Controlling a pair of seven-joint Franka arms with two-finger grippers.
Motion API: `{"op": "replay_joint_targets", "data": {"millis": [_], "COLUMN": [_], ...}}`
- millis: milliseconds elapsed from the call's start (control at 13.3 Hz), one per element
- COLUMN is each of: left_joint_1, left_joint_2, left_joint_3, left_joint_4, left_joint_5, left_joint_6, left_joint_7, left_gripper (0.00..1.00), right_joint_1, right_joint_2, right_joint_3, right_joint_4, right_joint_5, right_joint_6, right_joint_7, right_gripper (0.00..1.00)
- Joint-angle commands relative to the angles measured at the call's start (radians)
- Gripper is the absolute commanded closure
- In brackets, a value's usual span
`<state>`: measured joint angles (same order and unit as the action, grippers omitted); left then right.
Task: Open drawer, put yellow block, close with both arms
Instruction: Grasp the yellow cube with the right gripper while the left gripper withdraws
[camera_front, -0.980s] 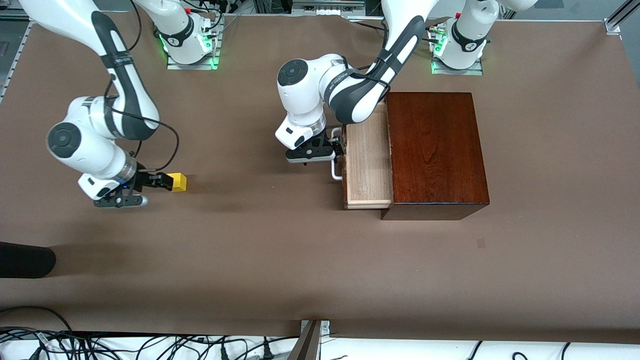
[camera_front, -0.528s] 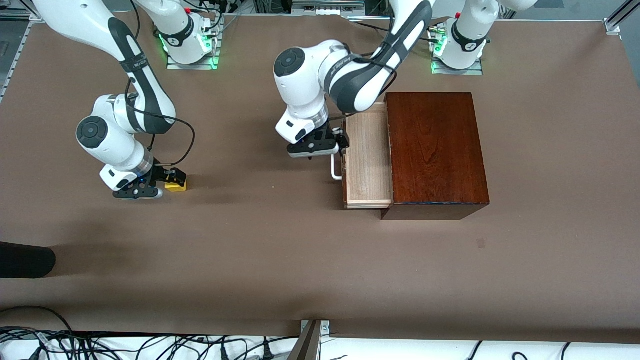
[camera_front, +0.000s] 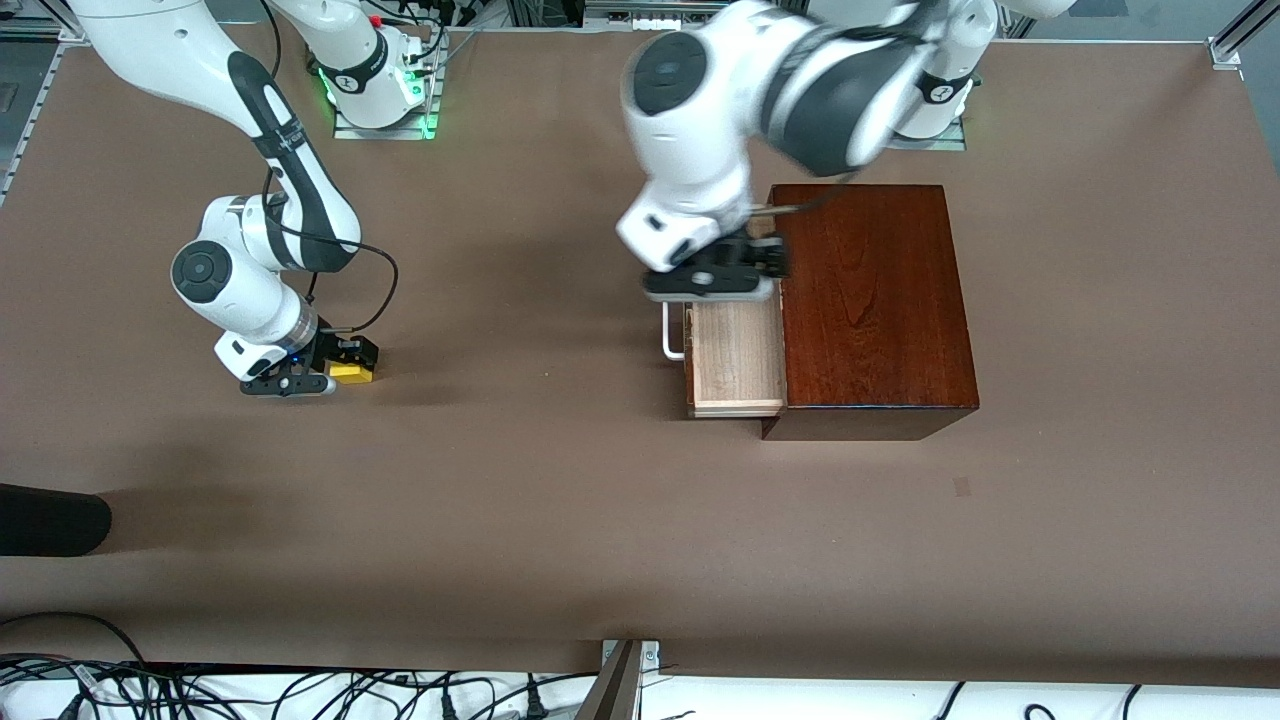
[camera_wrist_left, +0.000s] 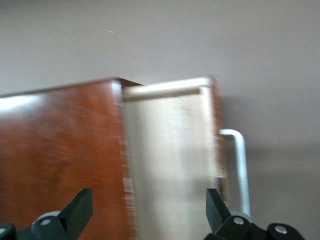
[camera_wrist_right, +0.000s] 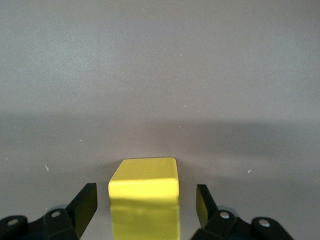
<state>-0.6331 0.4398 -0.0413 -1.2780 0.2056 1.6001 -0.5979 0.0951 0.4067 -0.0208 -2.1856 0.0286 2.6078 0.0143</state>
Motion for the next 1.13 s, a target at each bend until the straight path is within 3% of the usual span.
{"op": "replay_joint_targets", "data": {"millis": [0,151,302,452,603,905,1056], "left_joint_1": [0.129,0.223,0.288,0.346,0.416,0.526,0.542], "left_joint_2": [-0.061,-0.111,-0.192,-0.269,-0.297,-0.28,-0.279], "left_joint_3": [-0.012,-0.014,-0.014,-0.014,-0.015,-0.014,-0.011], "left_joint_4": [-0.015,-0.033,-0.102,-0.179,-0.205,-0.234,-0.236], "left_joint_5": [-0.032,-0.055,-0.09,-0.094,-0.098,-0.202,-0.203], "left_joint_6": [-0.075,-0.077,-0.075,-0.071,-0.069,-0.01,0.011], "left_joint_7": [0.214,0.308,0.342,0.409,0.502,0.653,0.688], "left_gripper": [0.0,0.0,0.0,0.0,0.0,0.0,0.0], "right_joint_1": [0.002,0.005,0.005,0.018,0.043,0.074,0.144], "right_joint_2": [0.0,0.004,0.001,-0.02,-0.035,-0.039,-0.019], "right_joint_3": [0.001,0.001,0.001,0.014,0.039,0.137,0.168], "right_joint_4": [-0.01,-0.002,0.007,0.055,0.162,0.344,0.51], "right_joint_5": [0.014,0.013,0.011,-0.002,-0.003,-0.004,-0.03], "right_joint_6": [0.021,0.021,0.017,-0.01,-0.171,-0.366,-0.513], "right_joint_7": [0.0,-0.007,-0.011,-0.02,-0.022,-0.051,-0.054], "right_gripper": [0.47,0.8,1.0,1.0,1.0,1.0,1.0]}}
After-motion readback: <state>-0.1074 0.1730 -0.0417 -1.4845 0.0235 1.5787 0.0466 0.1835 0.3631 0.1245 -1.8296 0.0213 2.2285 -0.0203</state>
